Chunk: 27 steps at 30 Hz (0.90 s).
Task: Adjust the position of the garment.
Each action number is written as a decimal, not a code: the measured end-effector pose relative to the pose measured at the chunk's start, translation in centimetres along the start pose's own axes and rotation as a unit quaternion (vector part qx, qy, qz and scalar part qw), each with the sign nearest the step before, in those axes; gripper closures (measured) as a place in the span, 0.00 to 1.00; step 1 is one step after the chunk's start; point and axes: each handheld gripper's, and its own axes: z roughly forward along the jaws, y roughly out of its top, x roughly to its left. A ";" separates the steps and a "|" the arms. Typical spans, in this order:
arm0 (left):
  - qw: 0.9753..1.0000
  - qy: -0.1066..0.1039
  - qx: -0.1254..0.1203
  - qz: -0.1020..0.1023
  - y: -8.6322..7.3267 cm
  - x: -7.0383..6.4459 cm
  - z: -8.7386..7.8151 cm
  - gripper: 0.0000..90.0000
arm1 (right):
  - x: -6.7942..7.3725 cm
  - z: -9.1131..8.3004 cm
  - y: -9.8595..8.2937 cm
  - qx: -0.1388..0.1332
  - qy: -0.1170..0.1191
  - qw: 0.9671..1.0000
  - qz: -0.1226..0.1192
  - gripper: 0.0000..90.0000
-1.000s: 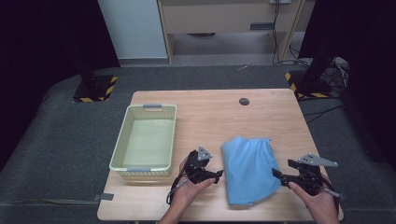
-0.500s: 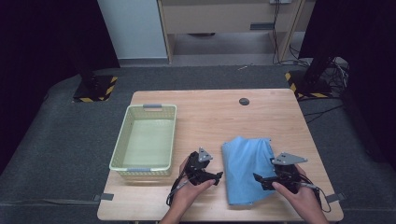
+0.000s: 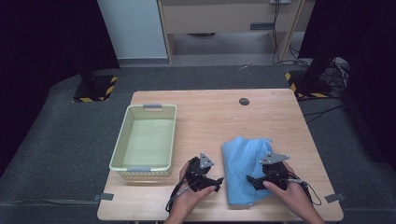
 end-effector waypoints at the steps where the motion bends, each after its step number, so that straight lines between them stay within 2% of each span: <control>1: 1.000 0.000 -0.001 -0.001 0.0 0.0 -0.1 0.10 | -0.1 0.1 -0.3 0.004 -0.002 1.000 0.003 0.08; 5: 1.000 0.002 -0.002 -0.004 0.0 0.1 -0.2 0.10 | -0.3 0.7 -0.7 0.016 -0.007 1.000 0.011 0.07; 11: 1.000 0.002 -0.006 -0.010 0.0 0.3 -0.3 0.10 | 0.0 1.2 -0.9 0.014 -0.016 1.000 0.019 0.05; 15: 1.000 0.002 -0.004 -0.009 -0.1 0.2 -0.2 0.10 | 0.8 1.4 -0.8 0.013 -0.023 0.999 0.031 0.04; 21: 1.000 0.004 -0.004 -0.012 -0.1 0.4 -0.2 0.10 | 2.3 2.1 -0.1 0.013 -0.024 0.999 0.031 0.02; 27: 1.000 0.007 -0.005 -0.014 -0.2 0.5 -0.3 0.10 | 3.2 2.8 0.5 0.011 -0.038 0.998 0.045 0.01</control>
